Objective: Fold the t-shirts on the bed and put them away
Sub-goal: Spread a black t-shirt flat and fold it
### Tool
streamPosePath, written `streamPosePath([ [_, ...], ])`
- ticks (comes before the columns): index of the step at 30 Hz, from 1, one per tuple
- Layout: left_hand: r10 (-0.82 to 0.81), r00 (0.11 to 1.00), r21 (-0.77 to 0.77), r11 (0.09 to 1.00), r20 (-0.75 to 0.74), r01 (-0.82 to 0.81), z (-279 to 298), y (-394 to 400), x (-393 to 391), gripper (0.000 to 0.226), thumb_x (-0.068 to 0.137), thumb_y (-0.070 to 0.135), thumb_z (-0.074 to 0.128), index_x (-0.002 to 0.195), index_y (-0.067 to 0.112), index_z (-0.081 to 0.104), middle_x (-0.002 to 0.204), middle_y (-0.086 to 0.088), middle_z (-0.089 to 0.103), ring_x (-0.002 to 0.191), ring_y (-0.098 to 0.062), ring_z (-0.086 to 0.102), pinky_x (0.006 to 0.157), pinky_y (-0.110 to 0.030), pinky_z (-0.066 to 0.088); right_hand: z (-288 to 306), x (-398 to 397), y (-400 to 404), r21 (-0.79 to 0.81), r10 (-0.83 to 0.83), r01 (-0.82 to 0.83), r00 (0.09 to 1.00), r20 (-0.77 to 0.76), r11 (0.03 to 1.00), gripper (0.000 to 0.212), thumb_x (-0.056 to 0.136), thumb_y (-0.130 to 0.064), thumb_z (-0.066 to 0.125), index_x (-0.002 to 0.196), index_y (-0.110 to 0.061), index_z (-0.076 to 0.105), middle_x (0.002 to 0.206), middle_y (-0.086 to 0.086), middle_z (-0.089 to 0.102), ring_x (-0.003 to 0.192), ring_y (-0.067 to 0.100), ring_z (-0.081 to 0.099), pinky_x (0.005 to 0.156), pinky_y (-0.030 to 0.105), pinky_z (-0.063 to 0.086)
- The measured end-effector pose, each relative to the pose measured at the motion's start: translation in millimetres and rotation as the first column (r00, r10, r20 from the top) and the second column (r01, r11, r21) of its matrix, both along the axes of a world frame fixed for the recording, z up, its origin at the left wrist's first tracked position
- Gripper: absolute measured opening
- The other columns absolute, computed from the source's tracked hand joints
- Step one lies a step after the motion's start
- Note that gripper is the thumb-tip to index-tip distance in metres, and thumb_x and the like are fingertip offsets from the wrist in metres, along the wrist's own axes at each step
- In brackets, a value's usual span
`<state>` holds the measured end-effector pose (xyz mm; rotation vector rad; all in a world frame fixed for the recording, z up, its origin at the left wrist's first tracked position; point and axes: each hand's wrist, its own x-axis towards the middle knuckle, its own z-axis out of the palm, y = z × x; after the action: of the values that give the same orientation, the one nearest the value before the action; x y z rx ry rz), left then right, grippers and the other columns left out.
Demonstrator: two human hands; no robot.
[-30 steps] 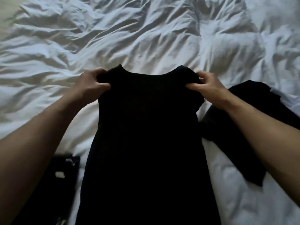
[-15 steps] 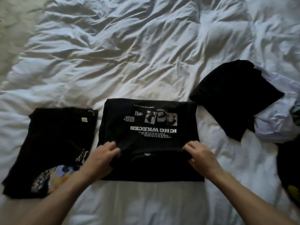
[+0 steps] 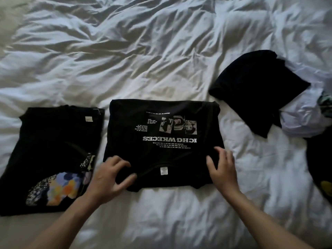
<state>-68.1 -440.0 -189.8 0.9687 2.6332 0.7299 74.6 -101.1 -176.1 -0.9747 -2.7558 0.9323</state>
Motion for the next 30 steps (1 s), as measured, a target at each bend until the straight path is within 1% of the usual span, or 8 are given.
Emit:
streamPosePath([
  [2, 0.36, 0.933, 0.047, 0.932, 0.022, -0.36, -7.5, 13.0, -10.2, 0.032, 0.088, 0.039, 0.067, 0.11, 0.015, 0.065, 0.104, -0.004, 0.059, 0.097, -0.02, 0.056, 0.087, -0.033, 0.045, 1.1, -22.6, -1.3, -0.16, -0.198, 0.224, 0.967, 0.162, 0.961, 0.064, 0.09, -0.047, 0.062, 0.137, -0.007, 0.044, 0.136, 0.014, 0.047, 0.125, 0.032, 0.048, 0.099, 0.034, 0.038],
  [4, 0.656, 0.741, -0.038, 0.752, 0.145, -0.658, -12.7, 28.5, -16.2, 0.041, 0.089, 0.027, 0.07, 0.121, 0.005, 0.059, 0.113, -0.02, 0.056, 0.109, -0.036, 0.054, 0.096, -0.043, 0.042, -6.4, -34.6, 0.4, -0.262, -0.285, 0.349, 0.925, 0.252, 0.9, 0.069, 0.087, -0.044, 0.069, 0.137, -0.004, 0.044, 0.136, 0.014, 0.052, 0.125, 0.031, 0.05, 0.099, 0.033, 0.039],
  [6, 0.786, 0.564, -0.102, 0.601, 0.254, -0.792, -13.0, 39.8, -18.1, 0.051, 0.088, 0.028, 0.071, 0.127, 0.0, 0.054, 0.12, -0.026, 0.052, 0.116, -0.041, 0.05, 0.103, -0.045, 0.037, -10.4, -41.2, 2.2, -0.422, -0.396, 0.455, 0.891, 0.224, 0.784, 0.064, 0.085, -0.048, 0.071, 0.128, -0.003, 0.053, 0.123, 0.011, 0.063, 0.114, 0.026, 0.06, 0.096, 0.031, 0.046],
  [10, 0.845, 0.441, -0.117, 0.492, 0.303, -0.862, -16.2, 48.3, -28.2, 0.05, 0.087, 0.031, 0.071, 0.123, 0.001, 0.054, 0.12, -0.024, 0.058, 0.114, -0.04, 0.054, 0.101, -0.045, 0.041, -8.8, -61.2, 21.3, -0.667, -0.502, 0.453, 0.854, 0.136, 0.591, 0.047, 0.088, -0.046, 0.069, 0.102, -0.001, 0.065, 0.09, 0.007, 0.071, 0.082, 0.02, 0.069, 0.077, 0.034, 0.057],
  [14, 0.816, 0.494, -0.167, 0.555, 0.3, -0.815, -15.9, 50.0, -39.4, 0.02, 0.089, 0.023, 0.067, 0.1, 0.008, 0.06, 0.09, -0.013, 0.066, 0.095, -0.036, 0.062, 0.081, -0.039, 0.044, -11.9, -79.7, 36.1, -0.612, -0.399, 0.37, 0.912, 0.096, 0.699, 0.027, 0.092, -0.022, 0.067, 0.114, -0.006, 0.063, 0.108, 0.01, 0.071, 0.097, 0.023, 0.069, 0.09, 0.038, 0.056],
  [19, 0.799, 0.527, -0.137, 0.58, 0.29, -0.803, -15.8, 45.5, -36.5, 0.016, 0.09, 0.02, 0.066, 0.097, 0.007, 0.06, 0.083, -0.011, 0.062, 0.089, -0.035, 0.062, 0.074, -0.035, 0.039, -14.0, -62.6, 25.7, -0.391, -0.392, 0.391, 0.916, 0.082, 0.833, 0.035, 0.098, -0.028, 0.059, 0.123, -0.004, 0.058, 0.11, 0.004, 0.063, 0.11, 0.024, 0.06, 0.087, 0.027, 0.043],
  [26, 0.813, 0.539, -0.186, 0.577, 0.218, -0.795, -5.4, 54.2, -46.6, 0.032, 0.091, 0.033, 0.063, 0.109, 0.006, 0.06, 0.108, -0.018, 0.065, 0.103, -0.038, 0.059, 0.083, -0.04, 0.043, -17.1, -49.7, 28.0, -0.21, -0.338, 0.367, 0.927, 0.159, 0.906, 0.027, 0.101, -0.035, 0.047, 0.096, -0.01, 0.055, 0.092, 0.008, 0.062, 0.096, 0.034, 0.06, 0.073, 0.034, 0.039],
  [30, 0.821, 0.567, -0.225, 0.566, 0.069, -0.793, -1.3, 79.1, -84.4, 0.054, 0.089, 0.04, 0.063, 0.125, 0.002, 0.05, 0.134, -0.025, 0.043, 0.124, -0.044, 0.041, 0.1, -0.051, 0.038, -8.3, -90.1, 54.1, -0.475, -0.457, 0.429, 0.887, 0.062, 0.768, 0.04, 0.093, -0.046, 0.058, 0.113, -0.011, 0.061, 0.102, 0.001, 0.065, 0.098, 0.019, 0.062, 0.085, 0.032, 0.048],
])
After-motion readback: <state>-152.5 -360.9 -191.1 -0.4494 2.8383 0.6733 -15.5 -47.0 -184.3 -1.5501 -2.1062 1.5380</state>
